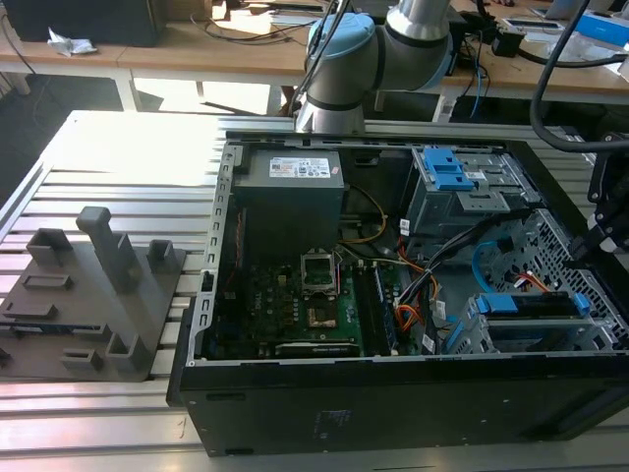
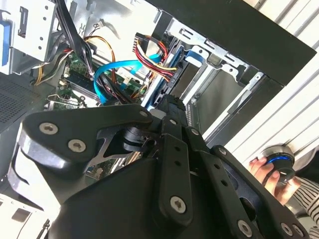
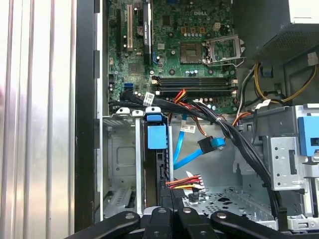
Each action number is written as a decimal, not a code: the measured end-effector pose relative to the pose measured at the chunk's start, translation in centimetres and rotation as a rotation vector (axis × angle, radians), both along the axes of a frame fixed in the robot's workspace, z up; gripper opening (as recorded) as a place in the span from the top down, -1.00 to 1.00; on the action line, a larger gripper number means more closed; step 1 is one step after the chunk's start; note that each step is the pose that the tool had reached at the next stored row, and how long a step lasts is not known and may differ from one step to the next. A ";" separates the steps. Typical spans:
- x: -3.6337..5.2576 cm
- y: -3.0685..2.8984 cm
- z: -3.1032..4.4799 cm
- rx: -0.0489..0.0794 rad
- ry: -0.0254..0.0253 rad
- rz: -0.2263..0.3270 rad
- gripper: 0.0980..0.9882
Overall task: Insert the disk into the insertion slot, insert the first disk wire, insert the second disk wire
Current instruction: 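Insert the second disk wire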
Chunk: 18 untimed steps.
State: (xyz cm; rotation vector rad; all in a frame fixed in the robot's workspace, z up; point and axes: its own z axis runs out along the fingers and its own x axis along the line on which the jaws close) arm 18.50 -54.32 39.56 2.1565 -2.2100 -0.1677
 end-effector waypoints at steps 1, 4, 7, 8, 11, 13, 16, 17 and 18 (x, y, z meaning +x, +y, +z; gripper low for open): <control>-0.19 0.00 -0.01 0.000 0.0000 0.000 0.98; -0.71 0.00 -0.01 0.000 0.0000 0.000 0.98; -1.35 0.00 -0.01 0.000 0.0000 0.000 0.98; -1.44 0.00 -0.01 0.000 0.0000 0.000 0.98; -1.75 0.00 -0.01 0.000 0.0000 0.000 0.98; -1.89 0.00 0.00 0.000 0.0000 0.000 0.98; -2.21 0.00 -0.01 0.000 0.0001 0.000 0.98; -2.31 0.00 -0.01 0.000 0.0000 0.000 0.98; -2.38 0.00 -0.01 0.000 0.0000 0.000 0.98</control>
